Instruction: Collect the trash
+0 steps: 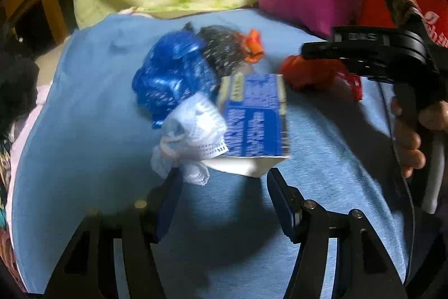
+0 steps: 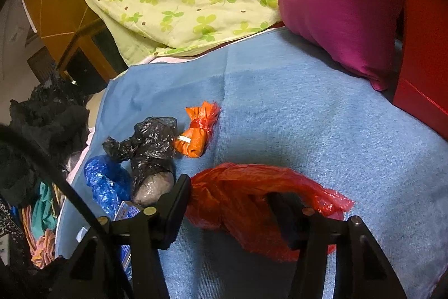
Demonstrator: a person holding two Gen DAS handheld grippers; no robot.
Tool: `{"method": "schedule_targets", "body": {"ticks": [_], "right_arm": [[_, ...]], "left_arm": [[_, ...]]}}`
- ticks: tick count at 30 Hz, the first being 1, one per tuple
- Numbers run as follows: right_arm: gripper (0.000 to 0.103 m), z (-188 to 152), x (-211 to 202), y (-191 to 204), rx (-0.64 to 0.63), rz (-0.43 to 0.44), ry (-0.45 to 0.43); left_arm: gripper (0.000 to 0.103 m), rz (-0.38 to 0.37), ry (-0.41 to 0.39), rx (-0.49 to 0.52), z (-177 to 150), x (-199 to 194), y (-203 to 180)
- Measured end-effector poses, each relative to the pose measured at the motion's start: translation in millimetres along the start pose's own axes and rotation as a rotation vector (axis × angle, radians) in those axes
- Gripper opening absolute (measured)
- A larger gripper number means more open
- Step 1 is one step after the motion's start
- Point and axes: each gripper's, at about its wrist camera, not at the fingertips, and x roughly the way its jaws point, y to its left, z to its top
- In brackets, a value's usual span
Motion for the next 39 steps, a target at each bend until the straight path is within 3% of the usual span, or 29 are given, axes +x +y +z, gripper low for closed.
{"method": "schedule_targets", "body": {"ticks": [4, 8, 13, 15, 22, 25, 26, 28, 32, 39], "right_arm": [[0.056, -1.0, -0.6, -1.9, 0.006, 0.006, 0.003], [0.054, -2.9, -3.0, 0.6, -0.013, -0.003, -0.007], [0.051, -3.9, -5.3, -0.2, -0.008, -0.001, -0.011], [0.044, -3.9, -5.9, -0.6, -0.009, -0.005, -0.01], [0.044, -2.4, -5.0, -3.2, -0.003, 0.013, 0.016], [0.048, 3.9, -11.4, -16.3, 0.06, 0.081, 0.04], [0.06, 6.4, -13.7, -24.6, 0.108, 0.126, 0.047], [0.069, 9.5, -19.5, -38.1, 0.187, 0.17, 0.022], [0.069, 12.2, -21.5, -44.5, 0.222, 0.172, -0.001], [0.069, 5.2, 3.1, -12.1, 0.106, 0.11, 0.074]], "left_arm": [[0.063, -0.062, 0.015, -0.086, 0.4, 2.1, 21.2], [0.063, -0.075, -0.013, -0.109, 4.4, -2.1, 35.9], [0.063, -0.064, -0.021, -0.096, 11.1, 2.6, 49.5], [0.063, -0.071, -0.009, -0.096, 13.2, 9.2, 53.8], [0.063, -0.128, 0.018, -0.027, 17.1, 24.8, 48.9], [0.056, -0.182, 0.011, 0.001, 18.6, 24.0, 43.6], [0.05, -0.198, 0.011, 0.004, 18.8, 23.8, 43.4], [0.039, -0.223, 0.02, 0.01, 18.7, 24.8, 42.8], [0.035, -0.243, 0.022, 0.037, 16.3, 22.6, 37.8], [0.033, -0.244, 0.007, 0.079, 13.5, 14.9, 31.7]]}}
